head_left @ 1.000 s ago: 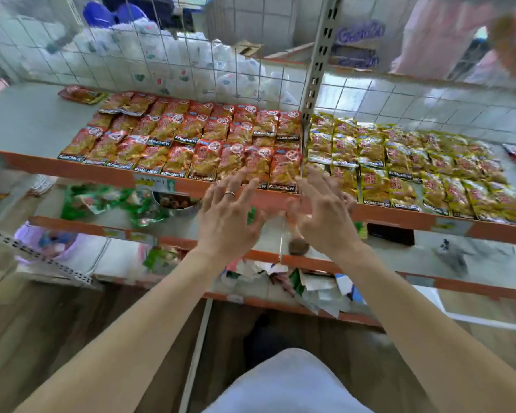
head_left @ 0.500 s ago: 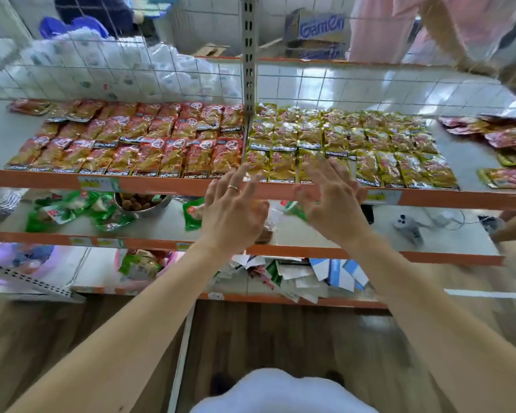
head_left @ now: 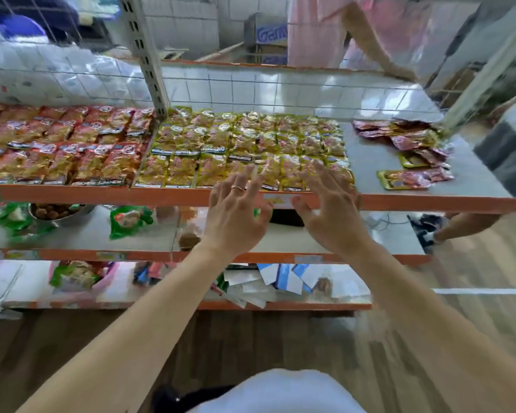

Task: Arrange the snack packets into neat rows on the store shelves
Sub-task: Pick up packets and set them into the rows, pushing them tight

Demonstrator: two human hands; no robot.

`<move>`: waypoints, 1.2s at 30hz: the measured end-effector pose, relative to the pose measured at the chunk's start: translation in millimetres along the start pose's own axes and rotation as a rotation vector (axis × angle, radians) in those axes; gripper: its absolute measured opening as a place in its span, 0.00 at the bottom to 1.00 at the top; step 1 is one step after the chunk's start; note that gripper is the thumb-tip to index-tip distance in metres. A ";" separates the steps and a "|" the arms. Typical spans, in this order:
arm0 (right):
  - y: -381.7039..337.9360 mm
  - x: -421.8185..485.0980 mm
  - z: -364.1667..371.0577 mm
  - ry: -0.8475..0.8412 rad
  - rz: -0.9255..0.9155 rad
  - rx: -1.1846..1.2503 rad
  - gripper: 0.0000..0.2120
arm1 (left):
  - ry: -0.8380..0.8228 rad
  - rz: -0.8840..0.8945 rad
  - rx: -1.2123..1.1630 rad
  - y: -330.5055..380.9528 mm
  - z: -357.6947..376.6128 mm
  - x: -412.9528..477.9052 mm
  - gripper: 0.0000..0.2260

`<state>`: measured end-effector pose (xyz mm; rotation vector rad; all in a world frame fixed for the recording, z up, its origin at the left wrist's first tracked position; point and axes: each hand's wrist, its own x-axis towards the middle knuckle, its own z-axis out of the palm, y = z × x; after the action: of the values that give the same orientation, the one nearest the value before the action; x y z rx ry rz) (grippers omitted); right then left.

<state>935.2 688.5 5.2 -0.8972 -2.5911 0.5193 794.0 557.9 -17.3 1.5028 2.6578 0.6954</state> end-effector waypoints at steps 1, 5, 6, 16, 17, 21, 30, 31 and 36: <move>8.4 -0.2 -4.9 0.002 0.004 -0.005 0.27 | 0.004 0.009 -0.003 9.8 2.9 3.4 0.26; 36.7 0.0 -17.0 -0.003 0.009 -0.019 0.30 | -0.004 0.020 -0.021 38.4 15.5 14.8 0.29; 41.8 1.2 -18.7 -0.002 0.012 -0.013 0.29 | -0.002 0.026 -0.025 42.3 18.9 17.1 0.29; 60.0 26.0 4.4 -0.035 0.054 -0.023 0.26 | -0.055 0.033 -0.005 23.2 46.5 43.6 0.27; 60.9 28.7 7.2 -0.037 0.062 -0.028 0.25 | -0.067 0.027 -0.008 19.6 49.0 47.7 0.28; 63.8 46.5 14.2 -0.058 0.079 -0.055 0.24 | -0.060 0.079 -0.005 11.7 57.7 72.0 0.27; 51.9 85.3 49.8 -0.255 -0.007 -0.118 0.28 | -0.126 0.130 0.178 -23.8 82.5 93.8 0.28; 51.7 88.2 54.2 -0.284 -0.007 -0.135 0.27 | -0.098 0.132 0.179 -25.3 84.2 92.7 0.27; 50.8 99.9 65.8 -0.400 0.014 -0.169 0.25 | -0.025 0.089 0.145 -21.6 85.6 91.0 0.24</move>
<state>859.0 775.2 -54.5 -0.9457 -3.0305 0.5354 746.4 654.6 -84.0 1.6610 2.6895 0.4925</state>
